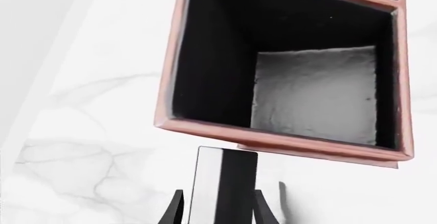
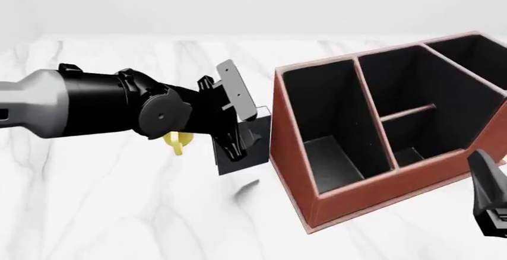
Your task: Pick up the book and place it in the back compartment of the caddy.
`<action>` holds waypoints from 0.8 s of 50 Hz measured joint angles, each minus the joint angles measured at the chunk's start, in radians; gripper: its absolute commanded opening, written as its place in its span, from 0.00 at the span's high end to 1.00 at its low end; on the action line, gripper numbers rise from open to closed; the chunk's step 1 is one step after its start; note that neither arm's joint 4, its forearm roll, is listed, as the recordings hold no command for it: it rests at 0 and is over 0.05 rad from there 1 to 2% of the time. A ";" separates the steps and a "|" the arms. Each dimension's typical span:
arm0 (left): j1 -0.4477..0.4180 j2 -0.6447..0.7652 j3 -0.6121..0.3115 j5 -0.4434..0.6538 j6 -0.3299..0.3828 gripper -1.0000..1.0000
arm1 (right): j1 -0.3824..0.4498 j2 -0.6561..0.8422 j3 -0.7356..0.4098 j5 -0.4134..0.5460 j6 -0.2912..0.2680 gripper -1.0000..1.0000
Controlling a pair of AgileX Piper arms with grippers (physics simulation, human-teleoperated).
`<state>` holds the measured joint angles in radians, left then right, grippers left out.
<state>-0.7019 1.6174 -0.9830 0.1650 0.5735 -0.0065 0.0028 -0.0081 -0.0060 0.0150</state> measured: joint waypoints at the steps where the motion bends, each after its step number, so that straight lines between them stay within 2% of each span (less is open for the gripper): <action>1: 0.001 0.001 0.000 -0.001 0.001 0.00 | 0.000 0.000 0.000 0.000 0.000 0.00; 40: 0.015 0.065 0.010 -0.070 -0.018 0.00 | -0.001 0.001 0.002 0.001 -0.001 0.00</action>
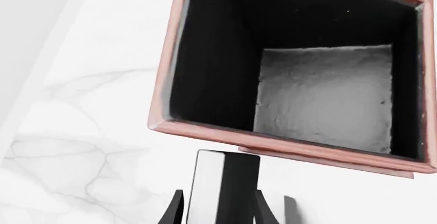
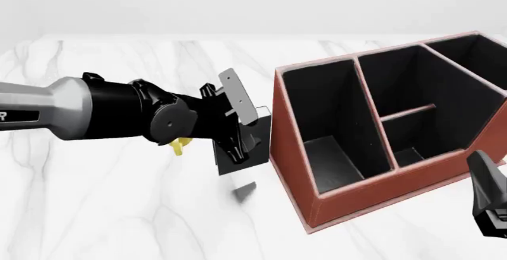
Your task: Pick up the book and place it in the back compartment of the caddy.
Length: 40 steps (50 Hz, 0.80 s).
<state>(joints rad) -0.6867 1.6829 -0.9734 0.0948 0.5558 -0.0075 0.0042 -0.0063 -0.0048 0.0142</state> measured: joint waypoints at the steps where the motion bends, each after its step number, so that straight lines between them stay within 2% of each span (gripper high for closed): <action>1: 0.001 0.002 0.000 -0.002 -0.001 0.00 | 0.000 0.000 0.000 0.000 0.000 0.00; 8: 0.006 0.023 0.003 -0.023 -0.007 0.00 | -0.001 0.003 0.000 -0.002 0.000 0.00; 9: 0.006 0.026 0.004 -0.025 -0.008 1.00 | -0.001 0.004 0.000 -0.003 0.000 0.00; 22: -0.019 0.011 0.022 -0.052 -0.096 1.00 | -0.002 0.004 -0.001 -0.002 0.000 0.00; 40: -0.060 -0.062 0.051 0.001 -0.135 1.00 | -0.002 0.002 -0.002 -0.001 -0.001 0.00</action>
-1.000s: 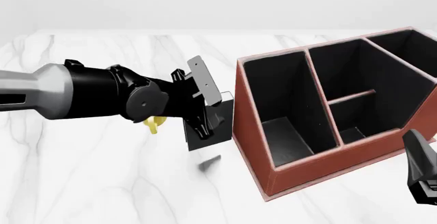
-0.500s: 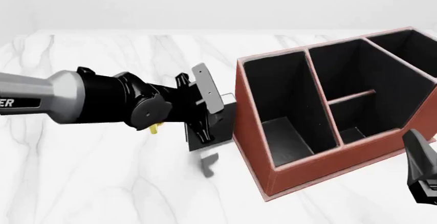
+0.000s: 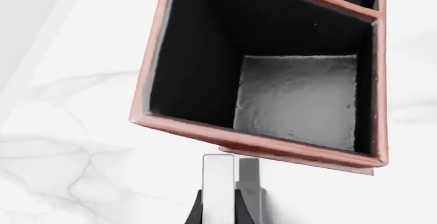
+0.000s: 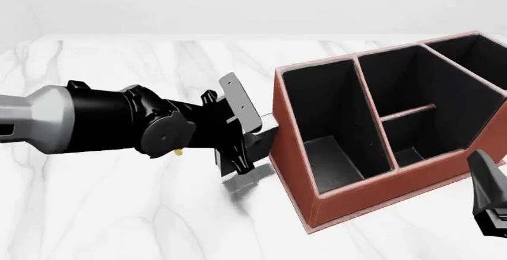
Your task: Pick up the book and place it in the back compartment of the caddy.
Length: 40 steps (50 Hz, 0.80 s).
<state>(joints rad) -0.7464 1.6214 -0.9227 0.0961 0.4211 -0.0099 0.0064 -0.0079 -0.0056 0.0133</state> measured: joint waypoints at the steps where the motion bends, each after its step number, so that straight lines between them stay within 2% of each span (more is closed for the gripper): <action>1: -0.003 -0.008 0.003 0.002 -0.003 1.00 | 0.000 0.000 0.000 0.000 0.000 0.00; 14: -0.051 -0.148 0.049 0.048 -0.061 1.00 | 0.000 -0.002 0.000 0.002 0.000 0.00; 24: -0.097 -0.259 0.042 0.159 -0.096 1.00 | 0.000 -0.002 0.000 0.002 0.001 0.00; 31: -0.111 -0.320 -0.022 0.271 -0.073 1.00 | 0.000 -0.003 -0.001 0.003 0.001 0.00; 40: -0.115 -0.373 -0.177 0.431 -0.006 1.00 | 0.001 -0.003 -0.001 0.003 0.001 0.00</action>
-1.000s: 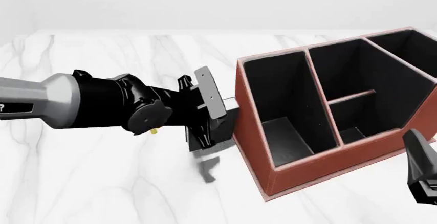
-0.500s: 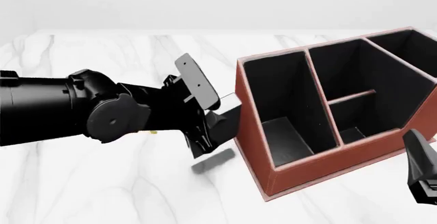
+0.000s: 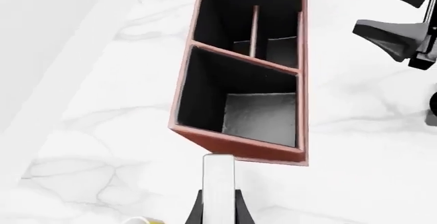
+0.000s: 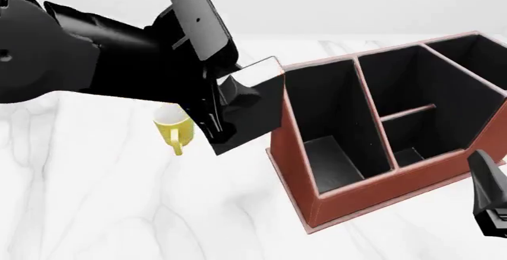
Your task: Pick up the book and place it in the back compartment of the caddy.
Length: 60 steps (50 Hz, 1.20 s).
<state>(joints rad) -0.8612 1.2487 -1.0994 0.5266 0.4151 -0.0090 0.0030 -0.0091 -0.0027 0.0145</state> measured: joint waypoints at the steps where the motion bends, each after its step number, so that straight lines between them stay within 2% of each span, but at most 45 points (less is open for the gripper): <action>1: 0.000 -0.004 -0.020 0.018 0.010 1.00 | 0.000 0.000 0.000 0.000 0.000 0.00; 12: 0.006 -0.018 -0.281 0.198 0.116 1.00 | 0.001 0.000 0.000 -0.001 0.000 0.00; 20: -0.014 0.010 -0.448 0.271 0.160 1.00 | 0.002 0.000 -0.001 -0.001 -0.001 0.00; 30: -0.086 0.101 -0.643 0.302 0.175 1.00 | 0.002 -0.001 0.000 -0.002 -0.002 0.00; 38: -0.154 0.191 -0.784 0.285 0.149 1.00 | 0.003 -0.001 0.000 -0.003 -0.003 0.00; 44: -0.205 0.252 -0.838 0.236 0.114 1.00 | 0.003 -0.001 0.000 -0.003 -0.004 0.00; 60: -0.277 0.392 -0.848 0.083 0.034 1.00 | 0.003 -0.001 0.000 -0.003 -0.004 0.00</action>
<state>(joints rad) -1.1384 1.6403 -1.9476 0.6094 0.4488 -0.0057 0.0022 -0.0091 -0.0057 0.0102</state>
